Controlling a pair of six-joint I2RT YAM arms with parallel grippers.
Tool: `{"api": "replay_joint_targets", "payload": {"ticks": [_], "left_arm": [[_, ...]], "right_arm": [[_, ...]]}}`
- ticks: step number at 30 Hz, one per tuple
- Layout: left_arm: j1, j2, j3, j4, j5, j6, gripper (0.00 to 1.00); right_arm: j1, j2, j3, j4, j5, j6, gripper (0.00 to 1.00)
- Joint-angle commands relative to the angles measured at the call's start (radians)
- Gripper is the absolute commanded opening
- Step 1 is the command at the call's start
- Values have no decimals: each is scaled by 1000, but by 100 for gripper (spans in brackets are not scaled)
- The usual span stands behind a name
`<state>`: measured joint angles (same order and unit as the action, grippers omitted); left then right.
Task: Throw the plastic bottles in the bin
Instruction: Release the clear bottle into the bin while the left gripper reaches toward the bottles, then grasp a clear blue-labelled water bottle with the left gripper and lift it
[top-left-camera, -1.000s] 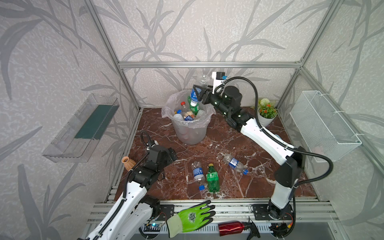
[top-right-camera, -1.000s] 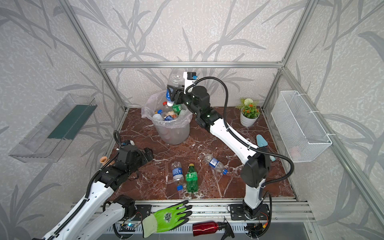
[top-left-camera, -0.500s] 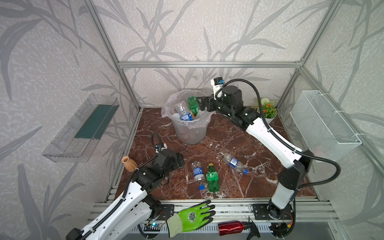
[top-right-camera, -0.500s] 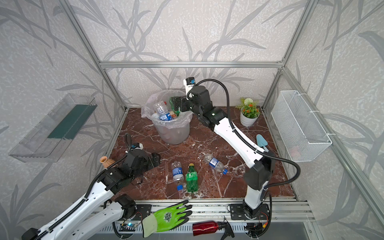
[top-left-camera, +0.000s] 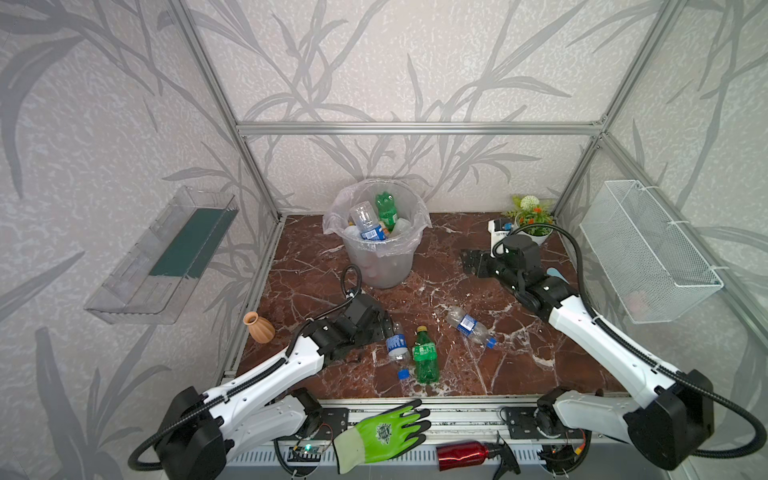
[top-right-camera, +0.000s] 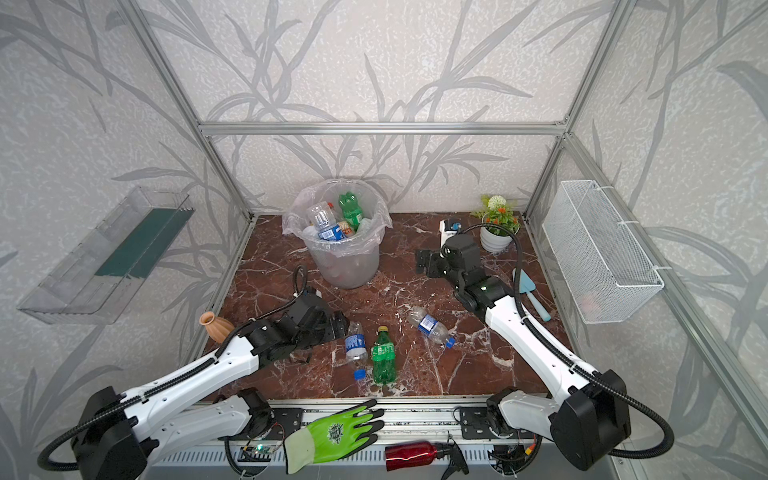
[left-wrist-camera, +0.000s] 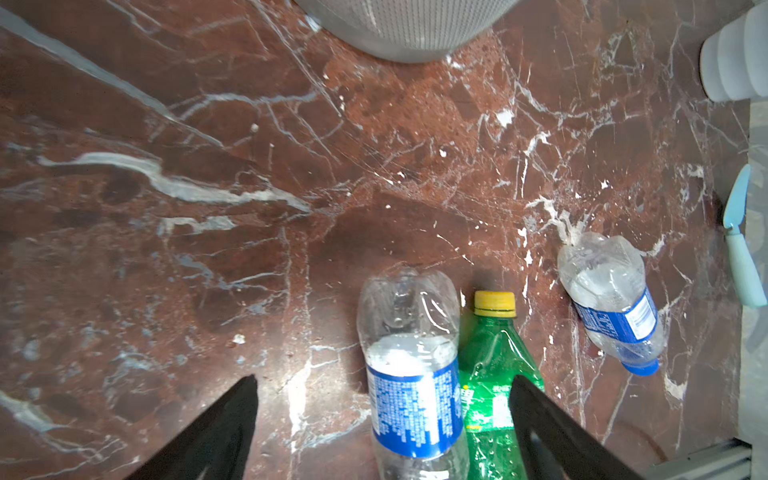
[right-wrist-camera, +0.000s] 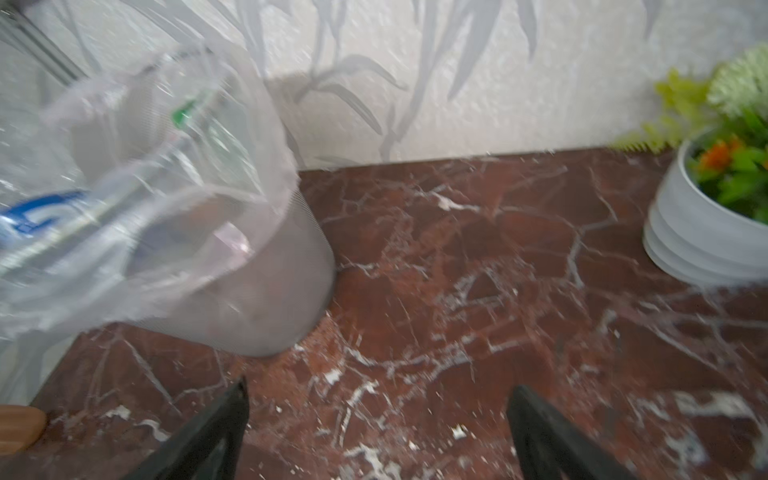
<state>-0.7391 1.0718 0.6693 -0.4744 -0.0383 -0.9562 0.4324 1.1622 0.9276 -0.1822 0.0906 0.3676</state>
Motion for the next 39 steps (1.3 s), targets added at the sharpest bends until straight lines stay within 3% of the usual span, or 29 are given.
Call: {"api": "replay_joint_targets", "payload": {"ticks": [1,9,22,30,34,39], "left_arm": [[-17,59,36,56,58,-39,93],[-35,237,129,-39,134,-5,92],[-36,389,147,-36,146,8,85],[-34,455,184,-40,152,27,67],[-34,427,177,-41,133,30,57],[-34,360,159,-32,90,22,52]], "right_arm": [[-41,-107,-83,-40,21,39,97],[-98,-255,-229,-109,31,49,98],[-116,-277,-283,-104,3,79,98],[-122,-283,-287,-109,-2,78,98],[-123,-289,-290,-110,-2,79,98],[-123,-291,-293,-108,-2,82,98]]}}
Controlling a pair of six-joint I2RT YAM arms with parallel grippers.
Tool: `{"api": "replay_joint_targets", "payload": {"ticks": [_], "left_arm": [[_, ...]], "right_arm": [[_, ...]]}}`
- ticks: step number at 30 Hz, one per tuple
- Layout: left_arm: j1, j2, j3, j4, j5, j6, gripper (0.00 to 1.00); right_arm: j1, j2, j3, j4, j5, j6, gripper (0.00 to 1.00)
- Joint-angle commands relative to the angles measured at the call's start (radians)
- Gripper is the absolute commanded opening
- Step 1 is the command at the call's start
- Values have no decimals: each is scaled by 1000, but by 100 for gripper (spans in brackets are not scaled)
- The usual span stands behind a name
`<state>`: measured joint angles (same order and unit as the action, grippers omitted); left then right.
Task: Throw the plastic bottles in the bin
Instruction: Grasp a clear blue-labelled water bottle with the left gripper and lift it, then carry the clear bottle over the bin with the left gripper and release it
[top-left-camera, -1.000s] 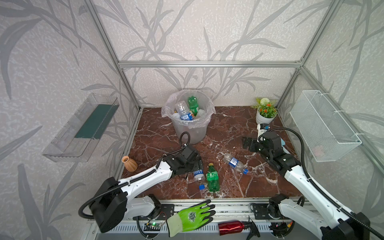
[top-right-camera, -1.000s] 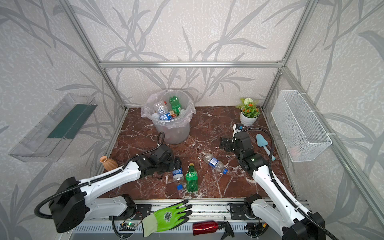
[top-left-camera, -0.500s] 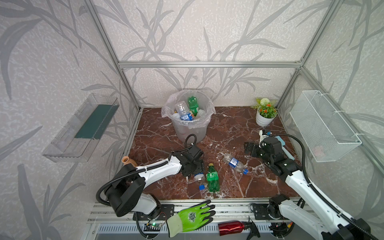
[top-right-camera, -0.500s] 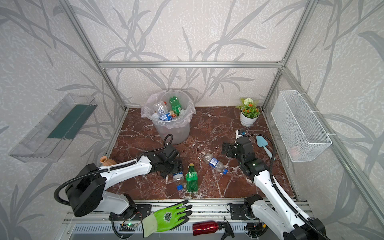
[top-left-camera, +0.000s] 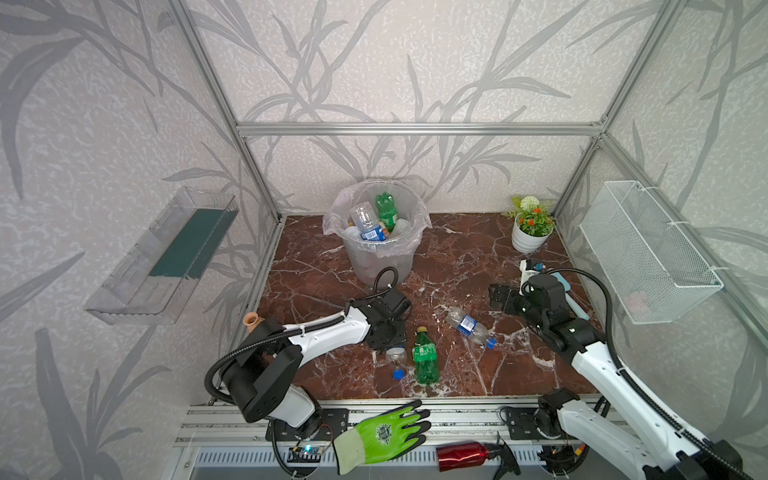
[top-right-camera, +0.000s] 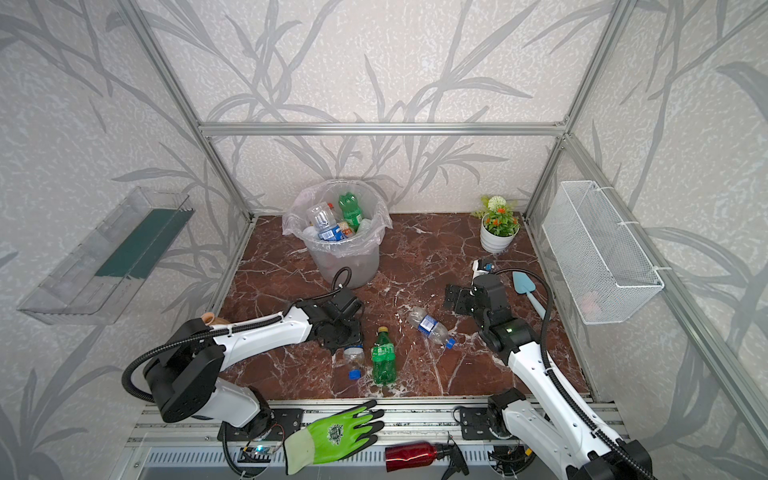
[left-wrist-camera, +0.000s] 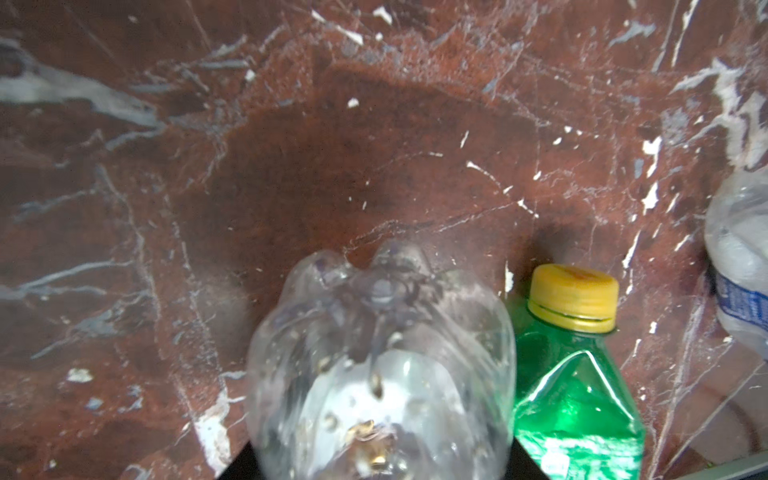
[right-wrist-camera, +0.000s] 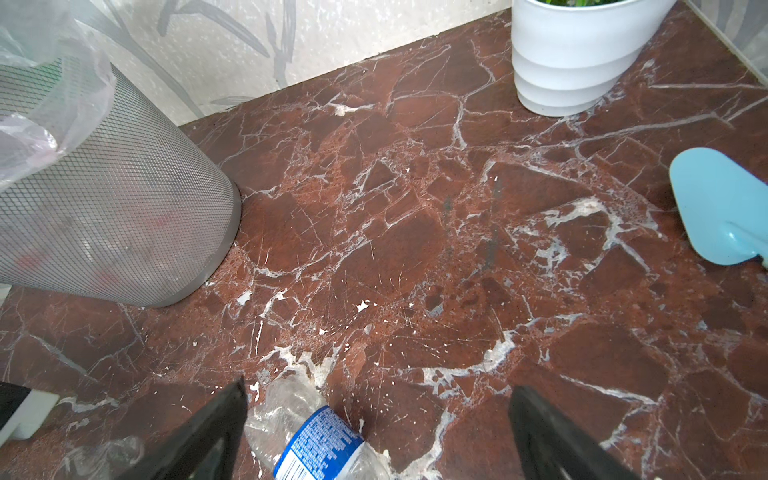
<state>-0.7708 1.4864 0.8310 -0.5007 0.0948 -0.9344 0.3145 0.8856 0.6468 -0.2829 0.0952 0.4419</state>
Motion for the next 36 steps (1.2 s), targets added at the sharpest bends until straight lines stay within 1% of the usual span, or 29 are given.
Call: {"api": "replay_joint_targets", "payload": {"ticks": [1,5,9,10,14,18,20,22,24,29,31,33,34,36], "left_arm": [[-3,-83,-6,-1,-58,0,52],[-4,-241,-4,-6,-143,23,51],[-4,-470,36,-33,-293,128,49],[-4,-533,51,-35,-334,170,47],[-5,-749,110,10,-503,359,47],[-4,-898,139,177,-655,607,47],[-4,-938,134,295,-692,716,47],[-2,-950,134,404,-694,803,47],[-2,-932,145,479,-675,872,46],[4,-786,213,606,-610,981,46],[18,-703,244,654,-619,979,47],[63,-611,275,683,-582,961,48],[108,-561,297,681,-539,915,49],[233,-470,333,668,-402,746,50]], "right_arm": [[-6,-16,-12,-4,-8,7,98],[-8,-14,-1,-2,-2,-2,98],[-11,-14,5,3,4,-6,98],[-11,-14,6,5,7,-6,98],[-13,-17,4,8,15,-2,98],[-15,-17,4,13,17,4,98],[-15,-19,7,13,17,6,98],[-15,-20,13,9,21,5,98],[-15,-23,16,4,28,2,98],[-16,-35,18,-6,41,-2,98],[-17,-40,17,-10,46,-4,98],[-17,-46,15,-16,50,-6,98],[-17,-50,14,-19,54,-9,98],[-18,-55,11,-21,58,-12,98]]}}
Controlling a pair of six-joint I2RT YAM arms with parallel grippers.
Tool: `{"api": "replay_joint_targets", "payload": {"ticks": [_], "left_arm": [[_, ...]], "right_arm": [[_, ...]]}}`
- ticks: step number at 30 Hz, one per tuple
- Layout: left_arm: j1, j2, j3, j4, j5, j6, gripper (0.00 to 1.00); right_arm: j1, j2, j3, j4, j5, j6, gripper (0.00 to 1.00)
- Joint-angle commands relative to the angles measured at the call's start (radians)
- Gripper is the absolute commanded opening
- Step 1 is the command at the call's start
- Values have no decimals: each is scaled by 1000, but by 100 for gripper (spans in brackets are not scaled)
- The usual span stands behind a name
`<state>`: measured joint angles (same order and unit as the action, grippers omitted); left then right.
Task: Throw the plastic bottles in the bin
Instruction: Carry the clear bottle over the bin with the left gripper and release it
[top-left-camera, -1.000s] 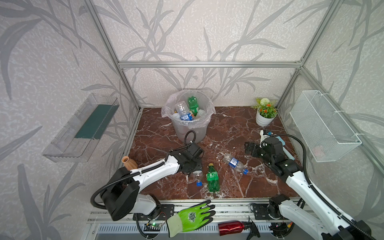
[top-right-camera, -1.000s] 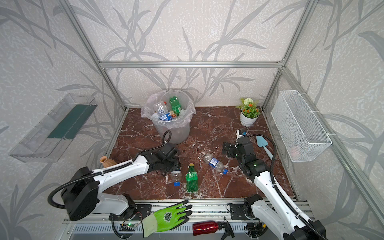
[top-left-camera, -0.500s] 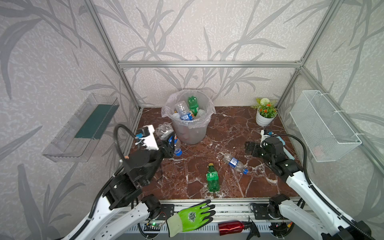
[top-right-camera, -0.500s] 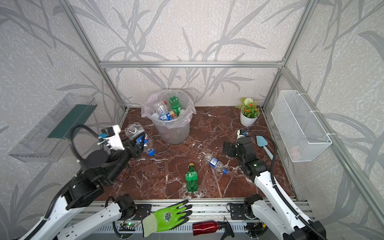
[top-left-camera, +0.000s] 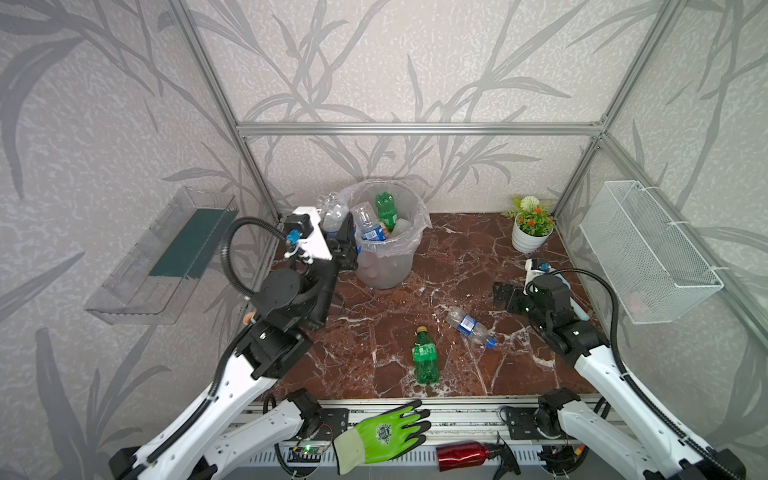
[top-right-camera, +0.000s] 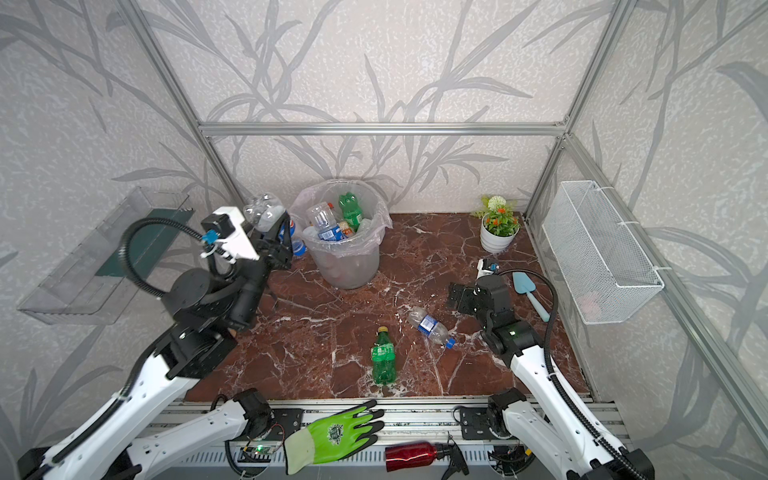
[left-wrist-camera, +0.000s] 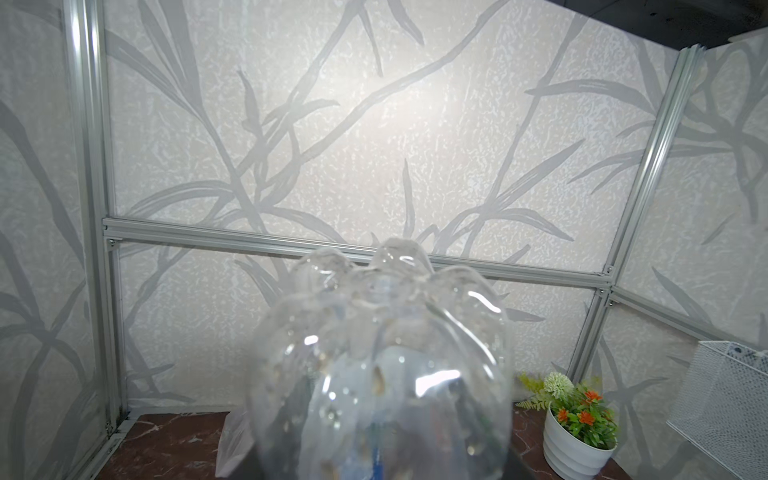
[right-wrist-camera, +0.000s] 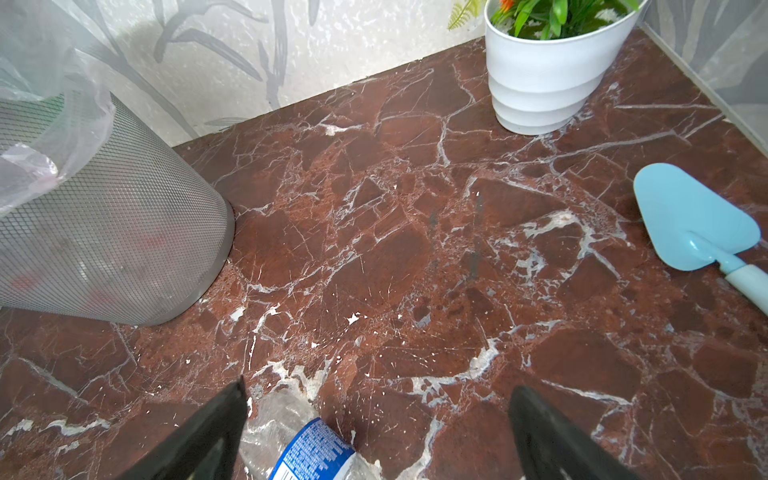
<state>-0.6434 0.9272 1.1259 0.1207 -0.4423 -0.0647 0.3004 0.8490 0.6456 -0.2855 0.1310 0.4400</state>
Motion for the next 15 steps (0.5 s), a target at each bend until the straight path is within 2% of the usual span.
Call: {"api": "replay_joint_targets", "payload": {"ticks": [1,3,4,5,6,8,10,15], "left_arm": [[171,143,51,53,206,-226,50],[241,259,83,71,262,-341,58],[253,334,122,51,263,-362,69],[261,409,188,-18,277,-381,78],[268,465,261,-117,308,-390,82],[269,577,438,-390,366,-395,82],[266,609,480,-475,367,-397,85],[266,509,350,-409,242,-400,97]], "right_arm": [[-4,-21,11,-21,23,-12,98],[-7,-25,8,-24,21,-13,98],[-7,-26,6,-24,17,-14,98],[-7,-27,5,-24,11,-14,98],[-9,-27,5,-25,9,-16,98],[-9,-28,11,-41,10,-19,98],[-9,-39,10,-53,19,-22,98],[-12,-69,1,-64,29,-27,99]]}}
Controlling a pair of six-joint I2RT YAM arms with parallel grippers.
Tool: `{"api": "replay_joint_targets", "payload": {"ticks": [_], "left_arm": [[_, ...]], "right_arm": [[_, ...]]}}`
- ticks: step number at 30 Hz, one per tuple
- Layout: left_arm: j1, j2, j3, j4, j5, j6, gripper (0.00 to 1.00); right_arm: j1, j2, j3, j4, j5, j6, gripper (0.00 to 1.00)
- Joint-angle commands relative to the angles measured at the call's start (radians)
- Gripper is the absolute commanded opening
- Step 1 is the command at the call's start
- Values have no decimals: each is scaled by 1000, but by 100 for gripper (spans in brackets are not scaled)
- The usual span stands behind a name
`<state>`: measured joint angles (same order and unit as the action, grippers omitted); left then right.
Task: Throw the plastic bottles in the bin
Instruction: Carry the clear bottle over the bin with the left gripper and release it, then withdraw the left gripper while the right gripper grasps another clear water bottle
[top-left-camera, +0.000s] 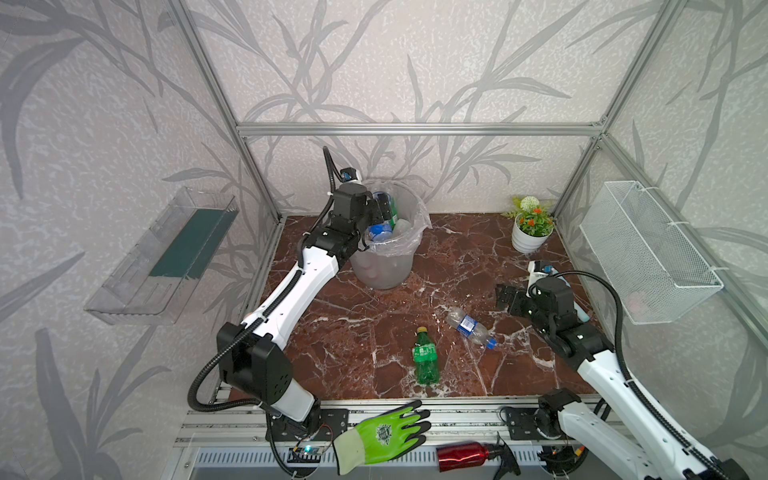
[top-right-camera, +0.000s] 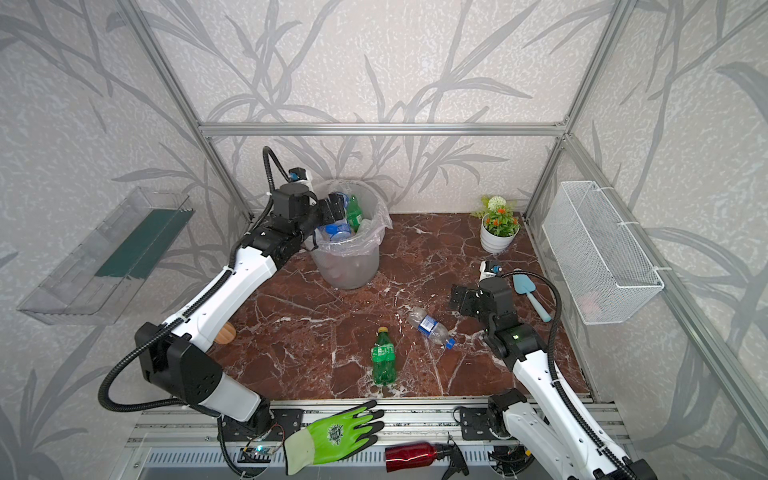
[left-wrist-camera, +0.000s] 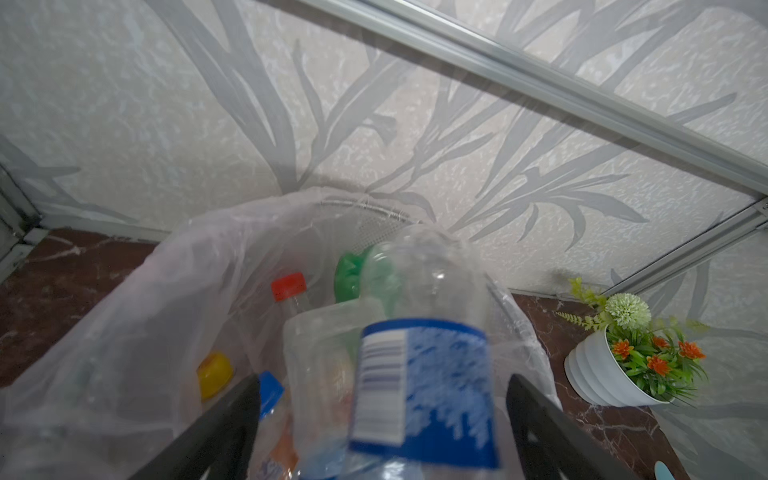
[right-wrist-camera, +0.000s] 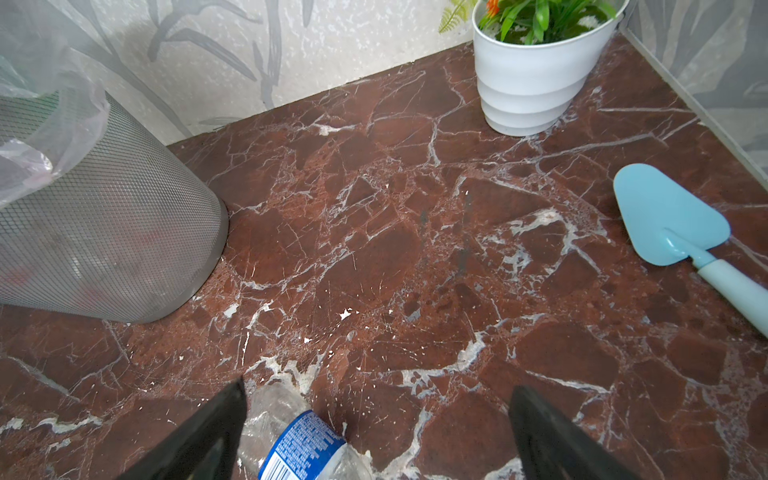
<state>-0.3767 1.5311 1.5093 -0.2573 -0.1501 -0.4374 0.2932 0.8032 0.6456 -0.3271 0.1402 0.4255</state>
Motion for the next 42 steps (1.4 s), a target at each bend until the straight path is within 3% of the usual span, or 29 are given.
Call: {"api": "replay_joint_targets", "payload": {"ticks": [1,5,13,19,22,31,42], "left_arm": [[-1,-122,-68,8,-56,-15,97],[1,-184,-99,14,-76,19,99],[0,-173,-59,-84,-22,6,99],[-1,-233,-125,-78,-61,-12,99],[-1,-268,-157,-80,-65,-15,99],[2,-448,-347,-107,-158,-91,99],[2,-641,-552,-211,-208,-220,99]], "right_arm": [[-6,-26,0,-24,21,-14,99],[-8,-14,-2,-44,22,-21,99],[-8,22,6,-71,4,-2,99],[-11,40,8,-88,14,-13,100],[-12,76,5,-83,-37,-19,100],[8,264,97,-176,-202,-182,94],[230,604,314,-350,-129,-412,94]]}}
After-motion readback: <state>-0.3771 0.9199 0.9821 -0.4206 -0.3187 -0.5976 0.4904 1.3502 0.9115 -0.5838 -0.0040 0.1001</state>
